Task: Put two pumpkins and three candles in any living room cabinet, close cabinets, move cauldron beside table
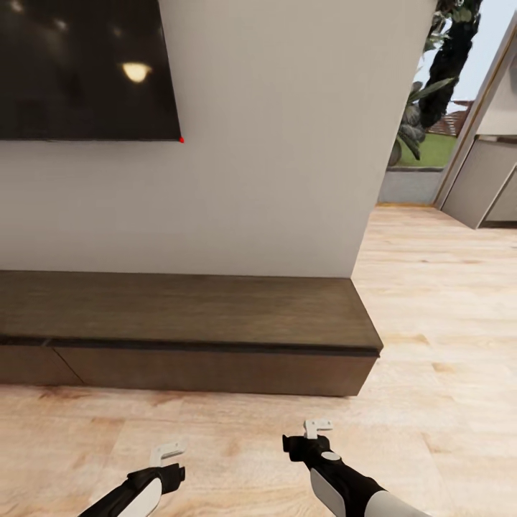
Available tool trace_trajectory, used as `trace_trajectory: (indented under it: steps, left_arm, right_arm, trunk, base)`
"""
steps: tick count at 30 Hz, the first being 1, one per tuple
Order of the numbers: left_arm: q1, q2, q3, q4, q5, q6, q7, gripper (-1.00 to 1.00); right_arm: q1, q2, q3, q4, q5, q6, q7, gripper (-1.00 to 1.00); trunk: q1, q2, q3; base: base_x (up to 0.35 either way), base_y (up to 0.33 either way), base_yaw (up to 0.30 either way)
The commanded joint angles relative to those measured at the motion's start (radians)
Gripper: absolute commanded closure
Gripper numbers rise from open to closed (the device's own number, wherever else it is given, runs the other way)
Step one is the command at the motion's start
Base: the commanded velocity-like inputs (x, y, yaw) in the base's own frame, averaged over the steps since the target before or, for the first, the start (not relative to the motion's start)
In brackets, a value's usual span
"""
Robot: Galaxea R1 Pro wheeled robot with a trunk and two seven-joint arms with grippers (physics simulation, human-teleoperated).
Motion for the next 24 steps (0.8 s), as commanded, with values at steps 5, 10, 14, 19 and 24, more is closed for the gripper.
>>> trace_trajectory:
  steps: [5,10,14,19,24]
  left_arm:
    - [-0.001,0.000,-0.008,-0.001,0.009,-0.011,0.008,-1.00]
    - [-0.001,-0.002,-0.009,0.020,0.011,-0.023,0.008,-1.00]
    - [-0.001,-0.003,-0.009,0.040,0.011,-0.028,0.008,-1.00]
    - [-0.001,-0.004,-0.010,0.044,0.011,-0.039,0.008,-1.00]
    - [-0.001,-0.005,-0.010,0.045,0.011,-0.042,0.007,-1.00]
  right_arm:
    - [-0.001,0.001,0.009,0.000,-0.008,0.009,-0.005,-1.00]
    - [-0.001,0.001,0.009,0.000,-0.008,0.011,-0.005,-1.00]
    - [-0.001,0.001,0.009,0.001,-0.010,0.012,-0.005,-1.00]
    - [-0.001,0.000,0.008,0.001,-0.012,0.012,-0.005,-1.00]
    - [-0.001,-0.001,0.007,0.002,-0.012,0.013,-0.005,-1.00]
  trunk:
    - [-0.019,0.035,0.015]
    - [-0.039,0.070,0.031]
    - [-0.054,0.098,0.043]
    - [-0.073,0.133,0.059]
    - [-0.092,0.168,0.074]
  base:
    - [0.000,0.000,0.000]
    - [0.000,0.000,0.000]
    - [0.000,0.000,0.000]
    - [0.000,0.000,0.000]
    - [0.000,0.000,0.000]
